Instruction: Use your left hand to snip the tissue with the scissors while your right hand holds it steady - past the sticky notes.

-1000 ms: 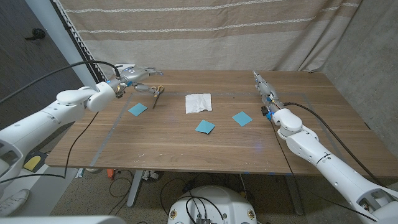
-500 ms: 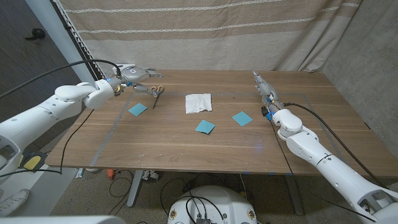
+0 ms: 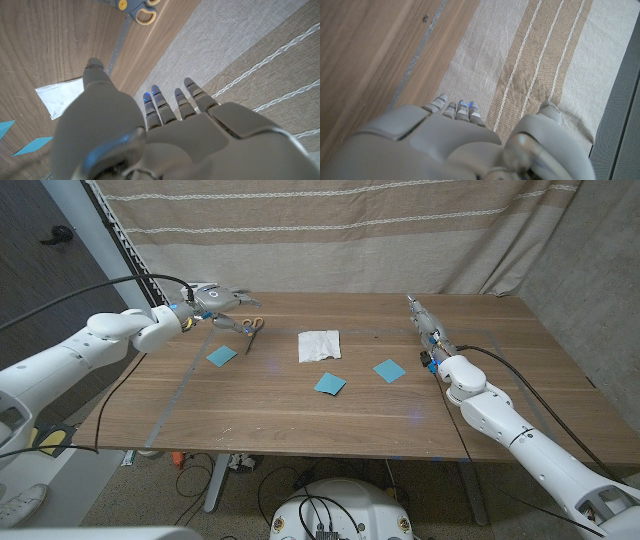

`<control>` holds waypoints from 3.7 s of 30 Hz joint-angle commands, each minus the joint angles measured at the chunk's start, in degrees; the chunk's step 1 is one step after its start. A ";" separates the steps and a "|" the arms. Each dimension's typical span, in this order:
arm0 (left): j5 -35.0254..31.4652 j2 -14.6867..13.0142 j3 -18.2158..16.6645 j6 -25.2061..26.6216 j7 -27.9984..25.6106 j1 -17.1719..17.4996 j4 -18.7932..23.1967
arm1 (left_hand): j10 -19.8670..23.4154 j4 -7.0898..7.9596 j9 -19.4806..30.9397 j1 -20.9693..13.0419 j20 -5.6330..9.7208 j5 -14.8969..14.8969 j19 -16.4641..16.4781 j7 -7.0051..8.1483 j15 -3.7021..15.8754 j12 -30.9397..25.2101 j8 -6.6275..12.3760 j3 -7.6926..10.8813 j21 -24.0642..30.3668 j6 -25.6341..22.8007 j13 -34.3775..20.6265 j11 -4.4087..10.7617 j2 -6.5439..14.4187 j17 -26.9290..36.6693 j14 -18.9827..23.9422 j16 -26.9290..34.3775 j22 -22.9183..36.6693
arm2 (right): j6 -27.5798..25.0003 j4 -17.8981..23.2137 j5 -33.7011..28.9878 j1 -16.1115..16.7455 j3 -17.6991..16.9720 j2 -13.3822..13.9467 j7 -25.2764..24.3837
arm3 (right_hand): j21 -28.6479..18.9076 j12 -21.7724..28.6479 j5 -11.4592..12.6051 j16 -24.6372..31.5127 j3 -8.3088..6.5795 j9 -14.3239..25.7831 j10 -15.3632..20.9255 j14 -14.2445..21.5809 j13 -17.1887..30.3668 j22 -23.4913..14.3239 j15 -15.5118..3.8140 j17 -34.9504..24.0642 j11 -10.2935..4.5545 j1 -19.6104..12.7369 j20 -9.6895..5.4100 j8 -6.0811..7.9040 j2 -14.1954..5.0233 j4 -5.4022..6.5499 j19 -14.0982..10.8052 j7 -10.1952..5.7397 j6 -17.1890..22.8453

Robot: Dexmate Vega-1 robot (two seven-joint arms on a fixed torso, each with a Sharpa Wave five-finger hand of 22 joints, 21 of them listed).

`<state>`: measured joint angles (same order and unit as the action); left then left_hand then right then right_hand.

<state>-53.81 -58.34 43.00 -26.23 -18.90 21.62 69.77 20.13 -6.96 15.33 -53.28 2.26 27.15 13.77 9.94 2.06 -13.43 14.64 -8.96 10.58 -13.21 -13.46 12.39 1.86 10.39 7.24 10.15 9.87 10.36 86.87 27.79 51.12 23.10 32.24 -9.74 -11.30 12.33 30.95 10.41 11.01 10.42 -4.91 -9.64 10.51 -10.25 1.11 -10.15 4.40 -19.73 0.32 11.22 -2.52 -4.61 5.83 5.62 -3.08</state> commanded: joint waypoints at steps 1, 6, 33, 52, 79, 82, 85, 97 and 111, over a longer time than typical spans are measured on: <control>-2.25 0.43 1.90 0.29 0.19 -1.61 -1.68 | 0.34 -0.12 0.27 -0.50 8.46 0.44 -0.35 -0.08 10.11 -0.14 0.21 -0.39 -0.01 -0.44 -0.13 0.00 -0.08 0.13 -0.70 0.06 0.14 | -0.36 0.75 -0.16 0.26 -0.06 0.16 -0.32 | 0.02 0.19 0.34 0.15 0.65 0.15 0.20 -0.33 0.26 -0.09 -0.39 -0.15 -0.13 -0.23 0.13 -0.05 -0.48 -0.06 -0.04 -0.07 0.14; -4.23 0.36 2.92 1.18 0.22 -2.18 -1.62 | 0.54 -0.11 0.32 -0.64 8.57 0.53 -0.56 0.60 10.17 -0.07 0.35 -0.39 0.04 -0.70 -0.03 -0.01 0.02 0.13 -1.17 0.10 0.14 | -0.40 0.91 -0.28 0.21 -0.01 0.15 -0.38 | 0.07 0.18 0.36 0.14 0.71 0.15 0.19 -0.33 0.26 -0.09 -0.44 -0.15 -0.28 -0.26 0.26 -0.06 -0.51 -0.06 0.09 -0.05 0.11; -9.64 3.38 8.95 1.68 -1.73 -7.23 -7.22 | -0.64 -1.08 0.50 -3.42 8.61 1.00 -0.95 1.89 10.21 0.87 -0.09 0.45 0.23 0.97 0.35 -0.01 0.48 0.10 -1.24 0.55 0.10 | -0.98 1.31 -0.56 0.40 -0.04 -0.30 -1.76 | 0.07 0.15 0.41 0.11 0.97 0.15 0.19 -0.41 0.26 -0.09 -0.45 -0.15 -0.25 -0.29 0.40 -0.06 -0.59 -0.03 0.16 -0.04 0.12; -12.25 4.86 13.82 0.50 -4.58 -10.74 -11.12 | -2.84 -1.37 0.88 -5.71 8.99 0.96 -1.23 2.58 10.29 1.58 0.30 1.31 0.35 0.71 0.61 -0.03 1.25 0.13 -1.44 0.55 0.11 | -1.82 1.77 -1.07 0.26 0.33 -0.46 -2.42 | 0.06 0.16 0.44 0.13 1.12 0.15 0.28 -0.36 0.26 -0.10 -0.51 -0.15 -0.33 -0.32 0.40 -0.06 -0.70 0.00 0.18 -0.03 0.12; -15.07 7.21 19.19 2.06 -8.82 -14.59 -16.60 | -4.19 -1.30 1.54 -9.04 8.67 0.32 -2.07 2.66 10.26 1.57 0.72 2.75 0.36 0.75 0.84 -0.05 2.09 0.18 -2.98 0.50 0.11 | -2.66 2.21 -1.47 0.21 0.32 -0.57 -3.44 | 0.12 0.05 0.51 -0.05 1.35 0.15 0.03 -1.01 0.27 -0.10 -0.59 -0.17 -0.52 -0.43 0.46 -0.09 -0.88 0.02 0.44 -0.13 0.01; -15.27 7.42 19.89 2.06 -9.16 -14.98 -17.25 | -4.20 -1.38 1.59 -9.50 8.59 0.21 -2.09 2.67 10.27 1.52 0.89 3.00 0.38 0.42 0.83 -0.05 2.31 0.18 -3.00 0.53 0.11 | -2.76 2.24 -1.56 0.17 0.37 -0.54 -3.47 | 0.11 0.06 0.52 -0.03 1.38 0.16 0.04 -1.01 0.27 -0.10 -0.57 -0.17 -0.47 -0.45 0.47 -0.09 -0.90 0.02 0.44 -0.10 0.01; -15.40 7.55 20.51 2.17 -9.49 -15.23 -17.69 | -4.16 -1.43 1.63 -9.85 8.65 0.08 -2.09 2.68 10.26 1.45 0.93 3.18 0.40 0.37 0.81 -0.05 2.45 0.18 -2.99 0.55 0.10 | -3.07 2.38 -1.42 0.17 0.36 -0.56 -3.55 | 0.11 0.07 0.52 -0.02 1.39 0.16 0.07 -1.00 0.27 -0.10 -0.63 -0.17 -0.39 -0.46 0.46 -0.10 -0.93 0.02 0.46 -0.10 -0.01; -16.29 8.84 23.16 3.18 -11.88 -16.56 -20.44 | -3.62 -1.45 1.83 -10.97 8.76 -0.67 -2.08 2.67 10.25 1.09 1.47 3.74 0.45 -0.74 0.70 -0.04 2.67 0.18 -2.68 0.70 0.09 | -3.49 2.53 -1.69 0.02 0.51 -0.36 -3.60 | 0.10 0.06 0.54 0.05 1.46 0.16 0.05 -0.93 0.27 -0.11 -0.67 -0.18 -0.46 -0.53 0.47 -0.08 -1.04 0.03 0.49 -0.10 0.00; -15.90 11.42 26.53 3.71 -13.68 -18.66 -25.09 | -3.07 -1.20 1.91 -11.57 8.73 -1.49 -2.14 2.67 10.30 0.93 1.85 4.12 0.46 -1.59 0.71 -0.06 2.67 0.23 -1.50 0.84 0.09 | -3.65 2.48 -1.68 0.05 0.55 -0.35 -3.66 | 0.09 0.05 0.57 0.05 1.48 0.16 0.02 -1.00 0.27 -0.11 -0.61 -0.18 -0.50 -0.64 0.47 -0.07 -1.22 0.02 0.51 -0.17 0.00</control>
<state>-69.78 -48.88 66.70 -22.91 -30.95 4.71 48.28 16.63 -8.03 17.18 -64.31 2.06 25.76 11.95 12.58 2.05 -12.32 16.13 -5.12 10.82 -14.44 -12.67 12.17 4.44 10.54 5.04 10.86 9.89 6.89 89.37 26.26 51.21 23.55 31.83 -13.28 -11.30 12.33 31.17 10.41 12.12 10.42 -4.61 -9.84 10.52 -10.25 0.91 -10.15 4.10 -20.24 0.72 11.22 -3.03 -4.61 6.24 5.62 -3.08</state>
